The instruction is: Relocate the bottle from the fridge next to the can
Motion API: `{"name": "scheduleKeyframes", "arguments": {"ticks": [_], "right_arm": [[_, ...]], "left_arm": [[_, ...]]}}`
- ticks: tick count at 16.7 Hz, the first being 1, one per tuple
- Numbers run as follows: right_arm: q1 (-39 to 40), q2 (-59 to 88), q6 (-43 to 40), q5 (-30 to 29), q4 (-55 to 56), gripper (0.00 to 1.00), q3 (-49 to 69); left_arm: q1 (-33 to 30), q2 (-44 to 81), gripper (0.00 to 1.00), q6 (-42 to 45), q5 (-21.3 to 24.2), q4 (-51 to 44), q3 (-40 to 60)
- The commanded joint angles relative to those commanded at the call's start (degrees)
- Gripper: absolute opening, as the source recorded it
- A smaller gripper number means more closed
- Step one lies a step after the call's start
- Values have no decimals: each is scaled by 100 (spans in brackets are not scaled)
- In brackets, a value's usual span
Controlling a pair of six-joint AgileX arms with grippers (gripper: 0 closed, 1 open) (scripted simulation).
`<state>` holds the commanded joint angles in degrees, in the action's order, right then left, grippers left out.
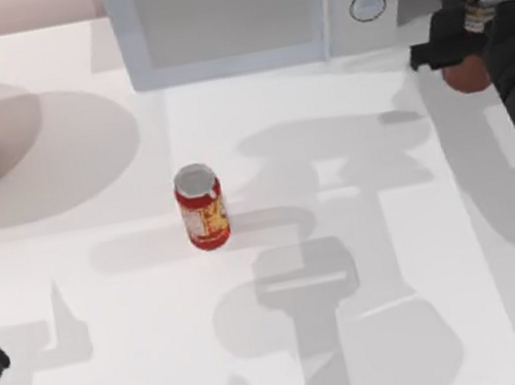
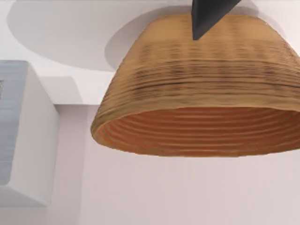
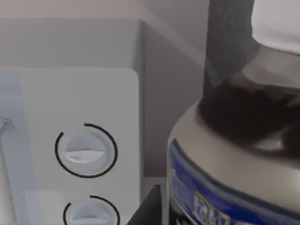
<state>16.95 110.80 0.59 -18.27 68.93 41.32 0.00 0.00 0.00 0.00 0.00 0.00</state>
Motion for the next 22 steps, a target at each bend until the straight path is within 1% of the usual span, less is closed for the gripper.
{"name": "scheduleKeyframes", "arguments": {"ticks": [2, 4, 6, 8, 10, 20, 22], "right_arm": [[960, 202, -11, -971, 205, 0, -10], [1807, 349, -21, -1823, 370, 0, -35], [2444, 437, -30, -2461, 488, 0, -66], [2835, 473, -37, -2854, 555, 0, -94], [2987, 479, -39, -3006, 578, 0, -110], [2987, 478, -39, -3006, 578, 0, -110], [2987, 478, -39, -3006, 578, 15, -110]], "left_arm": [[0, 0, 100, 0, 0, 0, 0], [0, 0, 100, 0, 0, 0, 0], [0, 0, 100, 0, 0, 0, 0], [0, 0, 100, 0, 0, 0, 0], [0, 0, 100, 0, 0, 0, 0], [0, 0, 100, 0, 0, 0, 0], [0, 0, 100, 0, 0, 0, 0]]}}
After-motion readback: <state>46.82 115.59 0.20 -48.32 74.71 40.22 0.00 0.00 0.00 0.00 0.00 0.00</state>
